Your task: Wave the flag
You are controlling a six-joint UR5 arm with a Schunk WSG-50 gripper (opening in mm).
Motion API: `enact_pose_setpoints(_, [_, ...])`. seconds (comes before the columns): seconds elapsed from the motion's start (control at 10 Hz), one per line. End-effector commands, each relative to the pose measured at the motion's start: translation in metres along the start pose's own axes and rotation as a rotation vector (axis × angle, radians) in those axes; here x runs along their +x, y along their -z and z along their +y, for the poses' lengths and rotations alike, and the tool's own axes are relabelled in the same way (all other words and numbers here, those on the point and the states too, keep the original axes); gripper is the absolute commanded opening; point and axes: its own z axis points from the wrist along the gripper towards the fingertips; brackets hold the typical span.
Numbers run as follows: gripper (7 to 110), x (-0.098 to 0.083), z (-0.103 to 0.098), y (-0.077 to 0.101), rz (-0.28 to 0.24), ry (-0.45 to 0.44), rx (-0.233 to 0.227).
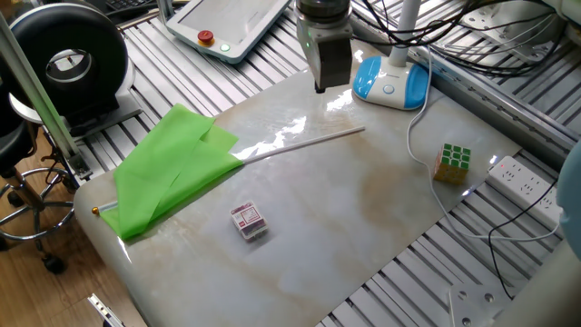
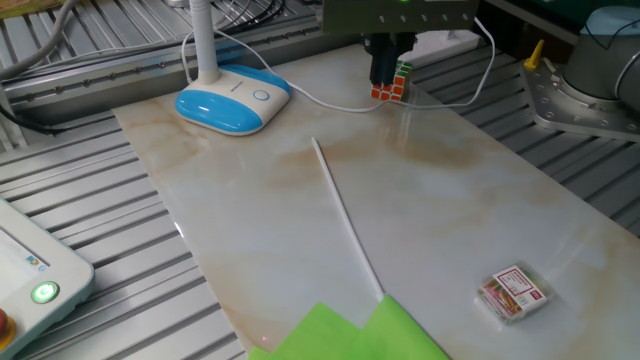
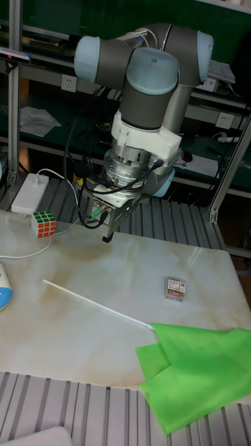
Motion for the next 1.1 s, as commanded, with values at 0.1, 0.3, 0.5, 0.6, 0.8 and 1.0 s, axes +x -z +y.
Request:
enact_pose_setpoints(0.1, [7,-0.008,0.014,0.002,-0.033,0.006,-0.057])
enact_pose_setpoints(0.3, [7,-0.01,0.019,0.002,-0.041,-0.012,-0.076])
enact_pose_setpoints(0.5, [7,-0.006,0.016,0.002,-0.025,-0.006,-0.066])
enact_pose_setpoints(0.6, [7,-0.001,0.016,0.002,-0.007,0.002,-0.065])
enact_pose_setpoints(0.8, [7,0.007,0.014,0.0,0.033,0.01,-0.061])
enact_pose_setpoints(1.0, [7,0.014,0.006,-0.005,0.066,0.036,-0.05])
